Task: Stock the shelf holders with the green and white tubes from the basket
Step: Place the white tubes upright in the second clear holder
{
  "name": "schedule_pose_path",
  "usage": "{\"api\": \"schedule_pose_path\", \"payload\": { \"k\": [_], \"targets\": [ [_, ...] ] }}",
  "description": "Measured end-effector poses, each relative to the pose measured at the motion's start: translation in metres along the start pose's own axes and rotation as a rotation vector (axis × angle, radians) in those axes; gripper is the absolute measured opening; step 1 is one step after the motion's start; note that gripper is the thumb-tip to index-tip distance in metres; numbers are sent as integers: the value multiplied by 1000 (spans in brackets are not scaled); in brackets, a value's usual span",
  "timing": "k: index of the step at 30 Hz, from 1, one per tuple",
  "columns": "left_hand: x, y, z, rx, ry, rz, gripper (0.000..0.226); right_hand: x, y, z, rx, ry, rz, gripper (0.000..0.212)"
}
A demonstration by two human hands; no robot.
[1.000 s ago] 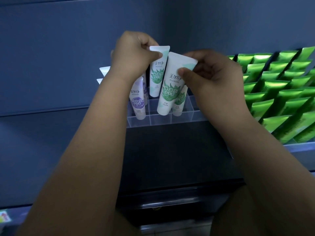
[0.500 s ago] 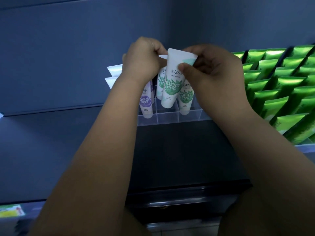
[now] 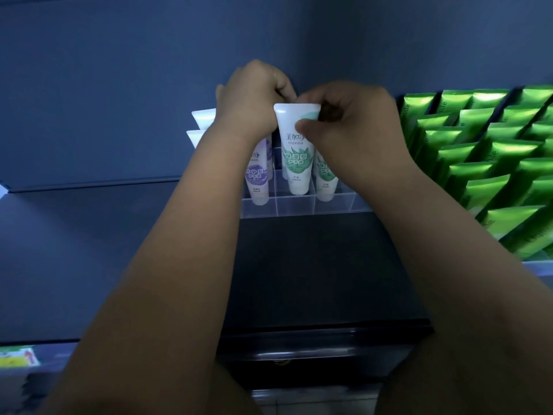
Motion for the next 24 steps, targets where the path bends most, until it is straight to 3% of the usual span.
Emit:
{"api": "schedule_pose_path", "payload": {
  "k": [6,12,24],
  "targets": [
    [3,-2,10,-58,-55,0,8,1,8,-1,-88,-52,46,21],
    [0,-3,12,-33,-94,16,24,-10,20,-1,-324,-231,185,23],
    [4,0,13,-18,-73,-9,8,-7,23,-16,-473,-300,119,17]
  ]
}}
Point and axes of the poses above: each hand's wrist, its own x-axis towards the middle knuckle, its own y-axis out of the palm, z = x × y, the point moved 6 cm from there along x, towards the middle knuckle, and after that the axes turned 12 degrees about -y, right-handed, at the moved point
